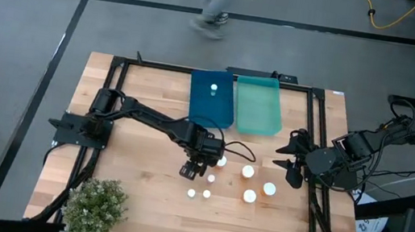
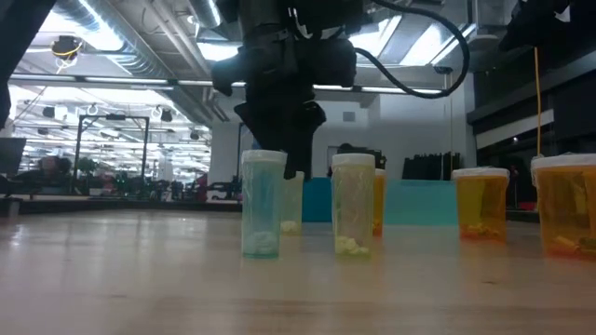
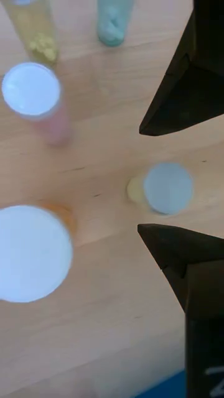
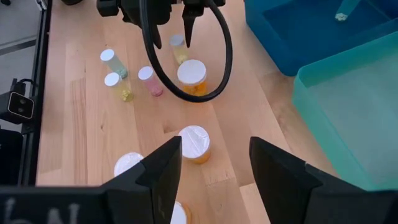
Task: Pick and place medicine bottles into bin by pill shape (circle, oval)
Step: Put the yellow pill bottle on the blue bin
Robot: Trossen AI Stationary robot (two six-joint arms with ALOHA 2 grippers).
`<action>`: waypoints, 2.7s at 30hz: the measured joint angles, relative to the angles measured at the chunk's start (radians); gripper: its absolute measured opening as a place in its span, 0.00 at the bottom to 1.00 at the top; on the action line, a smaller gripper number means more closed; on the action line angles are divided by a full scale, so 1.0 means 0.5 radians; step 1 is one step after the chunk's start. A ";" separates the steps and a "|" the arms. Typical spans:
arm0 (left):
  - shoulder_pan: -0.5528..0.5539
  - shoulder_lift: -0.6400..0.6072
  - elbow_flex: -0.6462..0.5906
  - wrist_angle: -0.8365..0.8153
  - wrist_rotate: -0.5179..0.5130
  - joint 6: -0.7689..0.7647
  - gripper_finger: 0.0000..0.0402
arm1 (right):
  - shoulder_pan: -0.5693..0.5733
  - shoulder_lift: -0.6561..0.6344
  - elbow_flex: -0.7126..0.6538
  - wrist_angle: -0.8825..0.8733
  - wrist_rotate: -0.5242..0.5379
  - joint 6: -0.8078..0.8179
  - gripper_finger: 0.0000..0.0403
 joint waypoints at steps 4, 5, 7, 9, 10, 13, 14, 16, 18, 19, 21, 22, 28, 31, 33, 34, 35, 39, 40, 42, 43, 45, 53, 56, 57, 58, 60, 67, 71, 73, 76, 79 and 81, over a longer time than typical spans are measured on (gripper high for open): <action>0.000 0.000 0.000 0.001 0.001 0.002 0.59 | 0.000 0.000 0.000 0.000 0.000 0.000 0.47; 0.000 0.000 -0.001 0.001 0.001 0.002 0.59 | 0.000 0.000 0.000 0.000 0.000 0.000 0.47; 0.000 0.007 -0.010 0.021 0.002 0.003 0.59 | 0.000 0.000 0.000 0.000 0.000 0.000 0.47; 0.000 0.011 -0.031 0.015 0.002 0.003 0.58 | 0.000 0.000 0.000 0.000 0.000 0.000 0.47; 0.000 0.011 -0.043 0.016 0.002 0.004 0.58 | 0.000 0.000 0.000 0.001 0.000 0.000 0.47; 0.001 0.011 -0.103 0.064 -0.006 0.005 0.58 | 0.000 0.000 0.000 0.001 0.000 0.000 0.47; 0.001 0.012 -0.116 0.063 -0.018 0.005 0.58 | 0.000 0.000 0.000 0.001 -0.001 0.000 0.47; 0.001 0.014 -0.118 0.073 -0.025 0.004 0.58 | 0.000 0.000 0.000 0.000 -0.001 0.000 0.47; 0.001 0.014 -0.117 0.086 -0.027 0.007 0.58 | 0.000 0.000 0.000 0.001 -0.001 0.000 0.47; 0.001 0.014 -0.117 0.085 -0.027 0.019 0.58 | 0.000 0.000 0.000 0.001 0.000 0.000 0.47; 0.001 0.014 -0.117 0.099 -0.027 0.047 0.58 | 0.000 0.000 0.000 0.001 0.000 0.000 0.47; 0.001 0.014 -0.117 0.111 -0.027 0.052 0.57 | 0.000 0.000 0.000 0.001 0.000 0.000 0.47; 0.001 0.014 -0.117 0.120 -0.027 0.055 0.49 | 0.000 0.000 0.000 0.000 -0.001 0.000 0.47; 0.001 0.014 -0.117 0.120 -0.027 0.055 0.42 | 0.000 0.000 0.000 0.001 0.000 0.000 0.47; 0.001 0.014 -0.117 0.120 -0.027 0.055 0.37 | 0.000 0.000 0.000 0.000 0.000 0.000 0.47; 0.001 0.014 -0.117 0.120 -0.027 0.055 0.35 | 0.000 0.000 0.000 0.001 0.000 0.000 0.47; 0.001 0.014 -0.117 0.120 -0.028 0.053 0.32 | 0.000 0.000 0.000 0.001 0.000 0.000 0.47; 0.001 0.014 -0.078 0.070 -0.061 0.037 0.23 | 0.000 0.000 0.000 0.000 0.000 0.000 0.47; 0.000 0.014 -0.044 0.028 -0.100 0.037 0.22 | 0.000 0.000 0.000 0.001 0.000 0.000 0.47; 0.001 0.007 0.039 -0.087 -0.180 0.054 0.22 | 0.000 0.000 0.000 0.001 0.000 0.000 0.47; 0.001 0.000 0.084 -0.155 -0.225 0.085 0.22 | 0.000 0.000 0.000 0.001 0.000 0.000 0.47; 0.011 -0.012 0.178 -0.251 -0.308 0.188 0.22 | 0.000 0.000 0.000 0.001 -0.001 0.000 0.47; 0.286 -0.155 0.378 -0.384 -0.335 0.618 0.22 | 0.000 0.005 0.000 0.001 -0.001 0.009 0.47; 0.452 -0.241 0.435 -0.385 -0.311 0.635 0.23 | 0.000 0.009 0.001 0.002 -0.002 0.010 0.47; 0.502 -0.260 0.451 -0.376 -0.300 0.642 0.23 | 0.000 0.009 0.001 0.002 -0.002 0.009 0.47; 0.560 -0.277 0.467 -0.355 -0.301 0.650 0.23 | 0.000 0.009 0.001 0.002 -0.001 0.008 0.47; 0.663 -0.284 0.488 -0.323 -0.318 0.665 0.23 | 0.000 0.009 0.001 0.000 -0.001 0.006 0.47; 1.019 -0.162 0.492 -0.163 -0.142 0.615 0.23 | 0.000 0.008 0.001 -0.003 0.001 0.005 0.47; 1.154 -0.013 0.492 -0.227 -0.033 0.526 0.23 | 0.000 0.010 0.001 0.007 0.002 0.009 0.47; 1.188 0.050 0.489 -0.263 0.005 0.502 0.23 | 0.000 0.015 0.001 0.007 0.001 0.009 0.47; 1.209 0.090 0.488 -0.296 0.012 0.492 0.23 | 0.000 0.021 0.001 0.007 0.001 0.009 0.47; 1.218 0.137 0.490 -0.316 0.047 0.498 0.23 | 0.000 0.027 0.001 0.005 0.001 0.007 0.47; 1.231 0.182 0.490 -0.313 0.135 0.499 0.23 | 0.000 0.034 0.001 0.003 0.002 0.006 0.47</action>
